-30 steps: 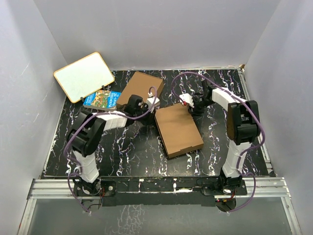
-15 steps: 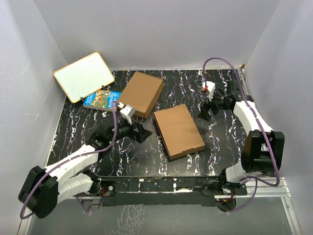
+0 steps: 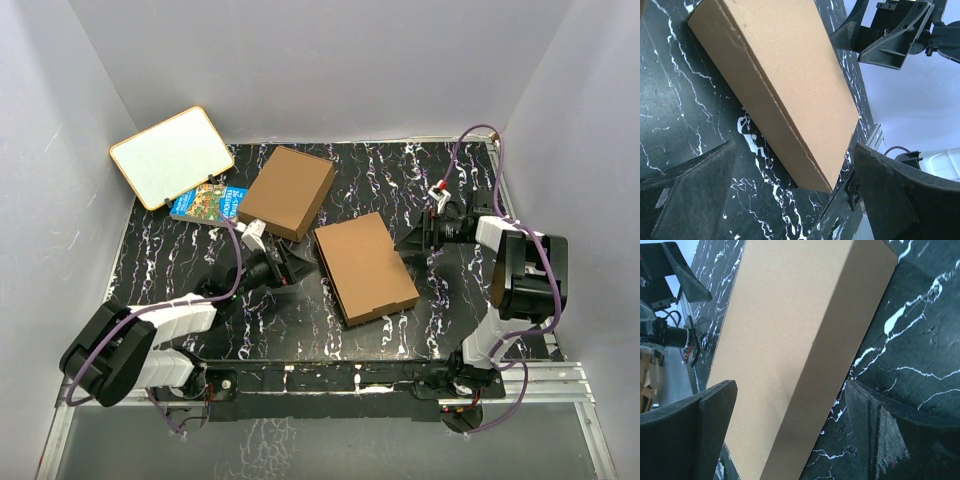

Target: Fold the paper box

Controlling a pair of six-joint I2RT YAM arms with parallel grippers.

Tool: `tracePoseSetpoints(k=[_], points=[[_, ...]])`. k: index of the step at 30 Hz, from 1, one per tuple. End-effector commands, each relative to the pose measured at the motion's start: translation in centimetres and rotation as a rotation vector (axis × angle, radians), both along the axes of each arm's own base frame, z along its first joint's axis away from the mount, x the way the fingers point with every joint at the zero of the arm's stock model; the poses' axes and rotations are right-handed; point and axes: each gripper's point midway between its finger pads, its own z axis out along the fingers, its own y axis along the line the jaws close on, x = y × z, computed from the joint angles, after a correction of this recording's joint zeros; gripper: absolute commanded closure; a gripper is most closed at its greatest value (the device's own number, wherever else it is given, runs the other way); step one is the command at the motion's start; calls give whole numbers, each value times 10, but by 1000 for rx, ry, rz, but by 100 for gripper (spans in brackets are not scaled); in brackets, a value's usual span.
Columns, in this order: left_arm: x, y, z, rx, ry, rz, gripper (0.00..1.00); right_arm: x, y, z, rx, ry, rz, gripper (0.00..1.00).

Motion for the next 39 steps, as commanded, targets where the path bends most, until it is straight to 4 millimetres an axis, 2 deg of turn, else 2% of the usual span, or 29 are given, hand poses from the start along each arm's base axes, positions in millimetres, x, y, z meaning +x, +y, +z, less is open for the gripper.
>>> tracePoseSetpoints(k=[1, 5, 10, 18, 22, 29, 33, 39], points=[[9, -2, 4, -32, 38, 37, 3, 7, 3, -5, 52, 71, -9, 5], [11, -2, -15, 22, 115, 51, 3, 5, 3, -18, 59, 138, -12, 13], [9, -9, -29, 7, 182, 43, 3, 2, 7, -23, 75, 177, 8, 26], [10, -14, -29, -47, 225, 78, 3, 4, -5, -40, 84, 262, -43, 54], [8, -24, -26, -106, 244, 68, 3, 2, -12, -51, 96, 313, -57, 65], [11, -50, -25, -179, 281, 55, 3, 0, -17, -63, 83, 352, -68, 67], [13, -64, -18, -209, 258, 43, 3, 1, -18, -63, 84, 351, -73, 68], [16, -77, -14, -257, 248, 25, 3, 0, -21, -70, 75, 371, -74, 68]])
